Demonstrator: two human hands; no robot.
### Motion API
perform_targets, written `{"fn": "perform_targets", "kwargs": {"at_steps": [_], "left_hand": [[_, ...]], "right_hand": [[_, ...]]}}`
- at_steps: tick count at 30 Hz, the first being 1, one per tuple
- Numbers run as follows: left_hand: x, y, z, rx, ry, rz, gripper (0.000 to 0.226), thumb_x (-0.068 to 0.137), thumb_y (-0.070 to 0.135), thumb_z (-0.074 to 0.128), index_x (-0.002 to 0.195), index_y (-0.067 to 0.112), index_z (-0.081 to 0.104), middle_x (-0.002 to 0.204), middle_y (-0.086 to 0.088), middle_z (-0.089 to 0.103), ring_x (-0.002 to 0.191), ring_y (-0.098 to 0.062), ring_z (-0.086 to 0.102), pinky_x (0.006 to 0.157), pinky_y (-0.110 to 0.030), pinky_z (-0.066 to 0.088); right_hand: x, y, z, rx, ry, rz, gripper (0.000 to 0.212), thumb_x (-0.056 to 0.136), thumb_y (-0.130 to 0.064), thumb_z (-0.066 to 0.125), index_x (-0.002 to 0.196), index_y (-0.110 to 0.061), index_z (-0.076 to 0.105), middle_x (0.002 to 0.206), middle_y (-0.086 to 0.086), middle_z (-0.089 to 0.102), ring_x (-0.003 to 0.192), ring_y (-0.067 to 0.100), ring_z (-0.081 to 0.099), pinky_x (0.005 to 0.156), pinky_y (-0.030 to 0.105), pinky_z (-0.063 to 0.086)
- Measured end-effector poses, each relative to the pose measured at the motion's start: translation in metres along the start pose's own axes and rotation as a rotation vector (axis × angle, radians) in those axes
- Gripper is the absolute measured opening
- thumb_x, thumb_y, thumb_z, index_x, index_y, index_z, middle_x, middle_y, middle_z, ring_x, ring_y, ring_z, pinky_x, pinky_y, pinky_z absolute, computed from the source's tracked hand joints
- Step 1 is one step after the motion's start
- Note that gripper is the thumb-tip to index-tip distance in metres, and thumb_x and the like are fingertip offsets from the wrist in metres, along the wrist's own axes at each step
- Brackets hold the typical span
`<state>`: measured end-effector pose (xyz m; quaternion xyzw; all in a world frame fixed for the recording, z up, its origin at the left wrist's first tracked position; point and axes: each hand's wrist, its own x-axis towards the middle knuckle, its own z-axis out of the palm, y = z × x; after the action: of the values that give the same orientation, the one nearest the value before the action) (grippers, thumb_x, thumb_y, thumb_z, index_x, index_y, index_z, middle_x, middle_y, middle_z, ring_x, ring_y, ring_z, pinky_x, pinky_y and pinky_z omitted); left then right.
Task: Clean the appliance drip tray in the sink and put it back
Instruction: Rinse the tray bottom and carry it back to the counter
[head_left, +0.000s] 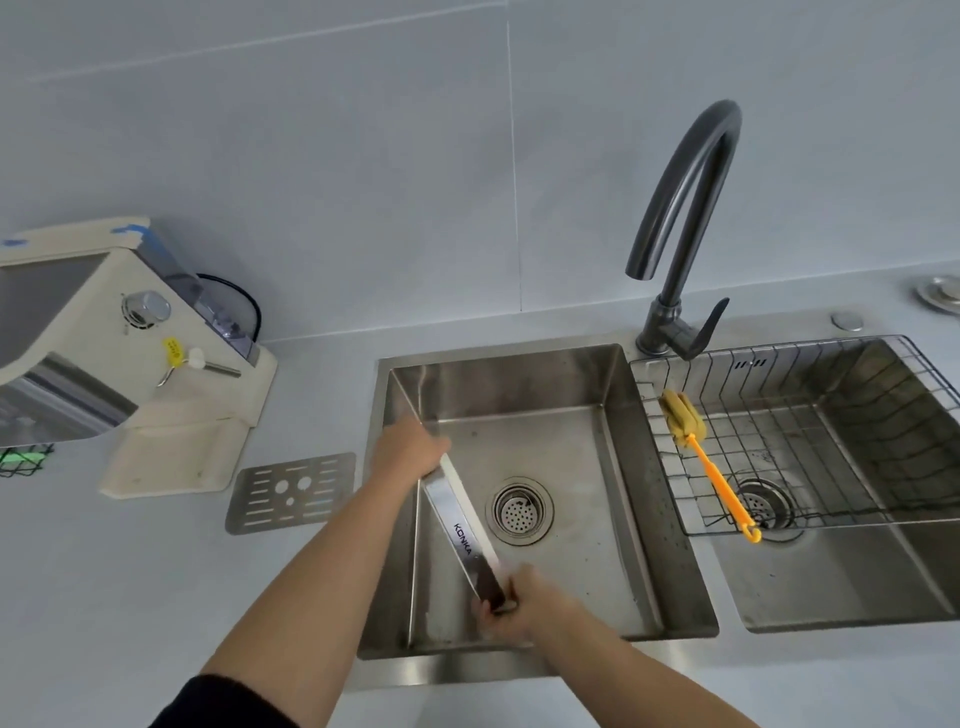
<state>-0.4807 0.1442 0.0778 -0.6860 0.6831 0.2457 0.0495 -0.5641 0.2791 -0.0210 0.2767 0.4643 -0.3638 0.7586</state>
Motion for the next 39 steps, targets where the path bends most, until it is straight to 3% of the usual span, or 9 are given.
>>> {"fn": "perform_targets", "kwargs": {"at_steps": [6, 12, 15, 18, 21, 25, 28, 34, 39], "left_hand": [[0.028, 0.017, -0.033, -0.338, 0.294, 0.149, 0.037, 0.080, 0.034, 0.055, 0.053, 0.009, 0.051, 0.049, 0.002, 0.045, 0.050, -0.017, 0.044, 0.049, -0.025, 0.032], [0.007, -0.042, 0.039, -0.398, -0.115, -0.126, 0.031, 0.081, 0.026, 0.056, 0.078, -0.003, 0.062, 0.075, -0.017, 0.057, 0.092, -0.039, 0.064, 0.064, -0.030, 0.038], [0.016, -0.025, 0.018, -0.464, -0.002, -0.063, 0.036, 0.083, 0.034, 0.054, 0.061, 0.006, 0.055, 0.063, -0.008, 0.056, 0.071, -0.031, 0.061, 0.057, -0.027, 0.039], [0.016, -0.020, 0.010, -0.599, 0.101, -0.009, 0.039, 0.084, 0.038, 0.052, 0.058, 0.009, 0.054, 0.061, -0.004, 0.054, 0.062, -0.021, 0.054, 0.052, -0.026, 0.038], [0.004, -0.044, 0.050, -0.628, -0.057, -0.212, 0.033, 0.084, 0.031, 0.054, 0.085, -0.002, 0.059, 0.073, -0.012, 0.054, 0.067, -0.025, 0.050, 0.050, -0.026, 0.034], [-0.004, -0.060, 0.068, -0.697, -0.279, -0.352, 0.026, 0.086, 0.026, 0.054, 0.068, 0.007, 0.048, 0.059, -0.007, 0.043, 0.047, -0.017, 0.039, 0.044, -0.021, 0.030], [-0.001, -0.054, 0.056, -0.781, -0.287, -0.309, 0.026, 0.087, 0.025, 0.054, 0.068, 0.008, 0.049, 0.060, -0.007, 0.044, 0.049, -0.016, 0.040, 0.047, -0.023, 0.033], [-0.007, -0.040, 0.024, -0.960, -0.293, -0.236, 0.021, 0.089, 0.025, 0.054, 0.084, 0.006, 0.060, 0.068, -0.006, 0.054, 0.055, -0.012, 0.045, 0.051, -0.020, 0.037], [-0.021, -0.039, 0.007, -1.023, -0.228, -0.126, 0.013, 0.091, 0.021, 0.049, 0.088, 0.021, 0.062, 0.076, -0.003, 0.060, 0.065, -0.015, 0.051, 0.065, -0.026, 0.043]], "right_hand": [[-0.034, -0.057, 0.014, 0.028, -0.016, -0.387, 0.020, 0.094, -0.005, 0.035, 0.080, 0.000, 0.048, 0.075, 0.017, 0.048, 0.056, 0.029, 0.050, 0.027, 0.021, 0.046], [-0.013, -0.029, -0.031, -0.064, 0.149, -0.171, 0.012, 0.091, -0.012, 0.046, 0.095, -0.001, 0.049, 0.073, 0.017, 0.048, 0.051, 0.027, 0.052, 0.023, 0.020, 0.042], [-0.030, -0.052, -0.017, -0.074, 0.129, -0.356, 0.013, 0.093, -0.014, 0.046, 0.088, -0.001, 0.050, 0.072, 0.017, 0.050, 0.038, 0.026, 0.055, 0.024, 0.016, 0.042], [-0.048, -0.072, -0.007, -0.096, 0.087, -0.542, 0.022, 0.095, -0.020, 0.047, 0.080, -0.004, 0.050, 0.071, 0.016, 0.052, 0.052, 0.021, 0.049, 0.028, 0.014, 0.042], [-0.036, -0.061, -0.030, -0.169, 0.213, -0.367, 0.019, 0.092, -0.023, 0.053, 0.093, -0.005, 0.049, 0.071, 0.016, 0.051, 0.046, 0.022, 0.053, 0.025, 0.015, 0.042], [-0.027, -0.054, -0.047, -0.219, 0.259, -0.281, 0.027, 0.089, -0.023, 0.059, 0.092, 0.001, 0.049, 0.071, 0.018, 0.053, 0.051, 0.024, 0.053, 0.025, 0.019, 0.044], [-0.038, -0.063, -0.034, -0.275, 0.265, -0.435, 0.021, 0.092, -0.020, 0.053, 0.080, -0.003, 0.049, 0.071, 0.015, 0.051, 0.051, 0.022, 0.054, 0.028, 0.017, 0.044], [-0.080, -0.087, -0.007, -0.678, 0.346, -0.886, 0.023, 0.096, -0.028, 0.041, 0.094, -0.010, 0.054, 0.079, 0.011, 0.054, 0.059, 0.020, 0.051, 0.033, 0.016, 0.042], [-0.107, -0.079, -0.001, -0.823, 0.232, -1.085, 0.013, 0.097, -0.027, 0.039, 0.100, -0.032, 0.051, 0.084, 0.000, 0.059, 0.069, 0.016, 0.056, 0.053, 0.024, 0.049]]}}
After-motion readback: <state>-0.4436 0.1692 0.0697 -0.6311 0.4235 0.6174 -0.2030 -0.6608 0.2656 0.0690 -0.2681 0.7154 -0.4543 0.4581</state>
